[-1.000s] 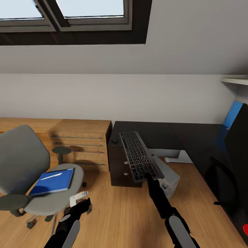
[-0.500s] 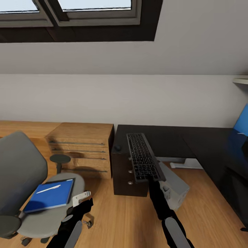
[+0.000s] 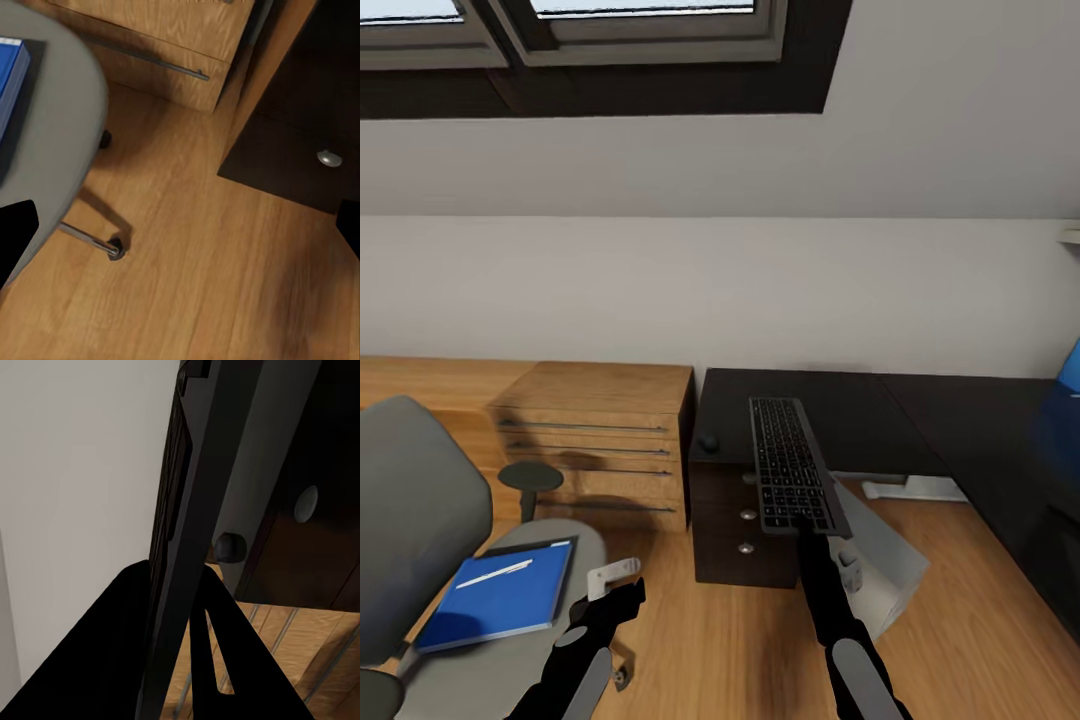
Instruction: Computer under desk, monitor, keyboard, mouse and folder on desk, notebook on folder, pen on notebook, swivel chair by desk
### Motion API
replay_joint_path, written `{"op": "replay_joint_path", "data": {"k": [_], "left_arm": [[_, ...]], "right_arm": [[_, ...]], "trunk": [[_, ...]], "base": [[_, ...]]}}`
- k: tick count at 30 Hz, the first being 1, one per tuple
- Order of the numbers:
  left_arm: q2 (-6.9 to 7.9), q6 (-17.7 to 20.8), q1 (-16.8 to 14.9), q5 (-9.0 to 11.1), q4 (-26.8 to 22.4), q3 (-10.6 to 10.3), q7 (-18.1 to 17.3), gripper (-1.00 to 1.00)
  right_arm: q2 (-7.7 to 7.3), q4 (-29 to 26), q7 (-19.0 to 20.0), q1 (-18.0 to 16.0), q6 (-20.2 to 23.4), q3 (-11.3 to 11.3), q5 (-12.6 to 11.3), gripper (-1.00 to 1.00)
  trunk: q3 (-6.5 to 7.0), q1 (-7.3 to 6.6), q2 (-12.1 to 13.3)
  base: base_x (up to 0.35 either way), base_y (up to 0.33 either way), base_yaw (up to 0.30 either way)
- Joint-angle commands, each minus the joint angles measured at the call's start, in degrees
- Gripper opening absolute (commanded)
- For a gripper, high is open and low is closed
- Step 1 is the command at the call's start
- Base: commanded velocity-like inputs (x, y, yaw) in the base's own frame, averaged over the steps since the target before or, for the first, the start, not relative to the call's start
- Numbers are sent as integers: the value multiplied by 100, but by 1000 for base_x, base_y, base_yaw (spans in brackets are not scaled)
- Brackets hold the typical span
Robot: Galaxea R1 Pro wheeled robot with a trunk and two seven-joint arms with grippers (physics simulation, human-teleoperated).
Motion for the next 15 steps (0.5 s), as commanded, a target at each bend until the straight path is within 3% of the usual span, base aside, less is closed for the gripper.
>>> {"op": "replay_joint_path", "data": {"k": [1,9,15], "left_arm": [[2,14,-4,50,-8,-11,47,100],[2,14,-4,44,-8,-15,44,100],[2,-1,79,34,-26,-113,71,100]], "right_arm": [[-3,4,51,-4,-26,12,-71,-100],[3,36,15,-4,-17,17,-86,-100],[15,253,-491,-4,-14,11,-87,-100]], "trunk": [[-6,2,-3],[-6,2,-3],[-6,2,-3]], "base": [[188,10,0],[290,2,0],[320,0,0]]}}
